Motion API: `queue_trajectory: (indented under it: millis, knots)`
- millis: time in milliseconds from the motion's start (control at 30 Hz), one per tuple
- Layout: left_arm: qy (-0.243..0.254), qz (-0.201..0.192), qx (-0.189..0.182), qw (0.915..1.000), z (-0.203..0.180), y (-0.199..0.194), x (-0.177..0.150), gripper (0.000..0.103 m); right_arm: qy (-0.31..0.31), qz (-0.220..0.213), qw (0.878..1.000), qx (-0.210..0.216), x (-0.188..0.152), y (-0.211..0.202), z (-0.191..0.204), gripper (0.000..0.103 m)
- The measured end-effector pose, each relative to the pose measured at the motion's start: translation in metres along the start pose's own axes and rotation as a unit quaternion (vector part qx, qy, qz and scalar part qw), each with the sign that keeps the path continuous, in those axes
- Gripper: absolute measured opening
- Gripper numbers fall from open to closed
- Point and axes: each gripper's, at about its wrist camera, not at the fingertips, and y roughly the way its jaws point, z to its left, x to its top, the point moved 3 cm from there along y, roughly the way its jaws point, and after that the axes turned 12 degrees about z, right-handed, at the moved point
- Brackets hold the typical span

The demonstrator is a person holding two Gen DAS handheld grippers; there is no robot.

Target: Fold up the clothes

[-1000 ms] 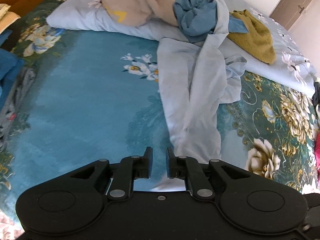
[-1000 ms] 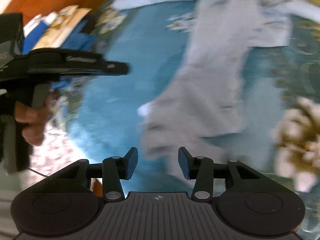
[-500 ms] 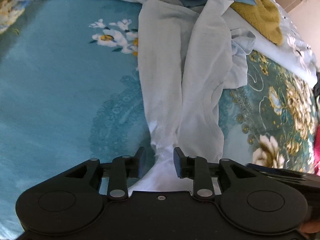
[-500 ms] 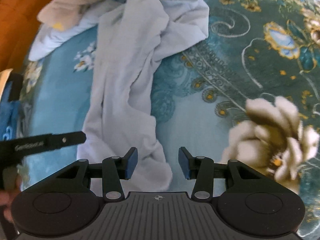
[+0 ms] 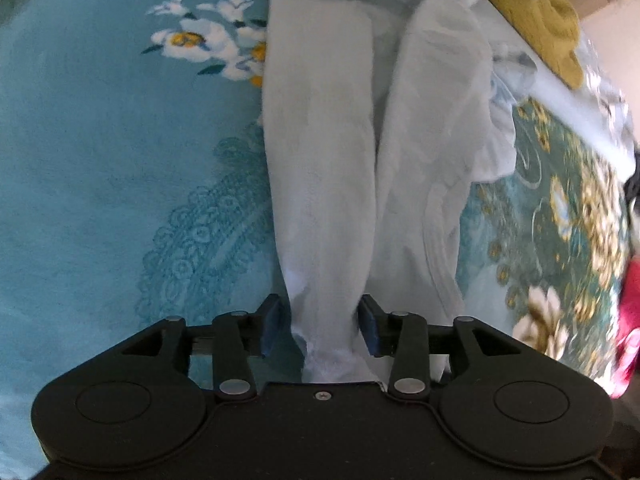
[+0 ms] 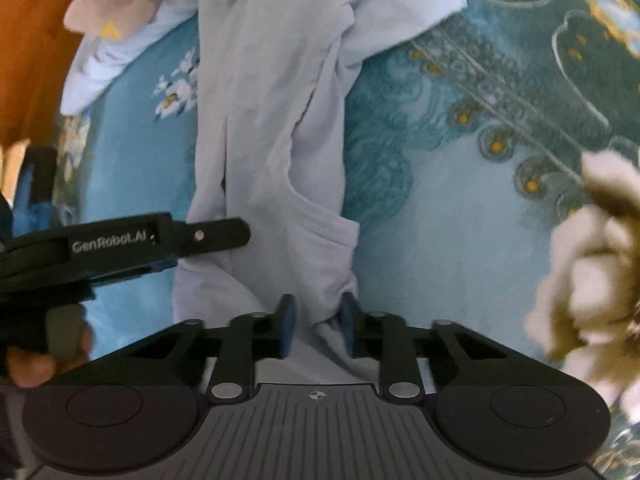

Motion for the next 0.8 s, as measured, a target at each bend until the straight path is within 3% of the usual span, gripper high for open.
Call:
queue_trajectory:
  millis: [67,200,333,500,667,800]
  knots:
    - [-0.004,-0.007,-0.006,1.0,0.003,0.0,0.003,0.037,0.002,-0.013,1.0,-0.011,-0.001,-0.006,0.0,0.008]
    - [-0.001,-0.023,-0.004,0.9997,0.0,-0.005,0.004,0.021,0.004,-0.047,0.999,-0.013,-0.003,-0.025,0.003,0.006]
    - [-0.003,-0.064,-0.015,0.9978,-0.008,-0.022,-0.004,0.008,0.0,-0.084,0.996,-0.014,-0.006,-0.048,0.008,0.006]
    - [-0.035,-0.131,-0.047,0.9897,-0.01,-0.066,-0.027,0.003,-0.016,-0.12,0.993,0.005,-0.011,-0.082,0.017,0.006]
    - [-0.065,-0.193,-0.029,0.9786,-0.008,-0.113,-0.059,0.002,-0.068,-0.121,0.989,0.045,-0.023,-0.098,0.045,0.006]
    - [-0.103,-0.231,0.002,0.9675,-0.005,-0.14,-0.103,0.0,-0.122,-0.102,0.984,0.075,-0.045,-0.108,0.063,0.005]
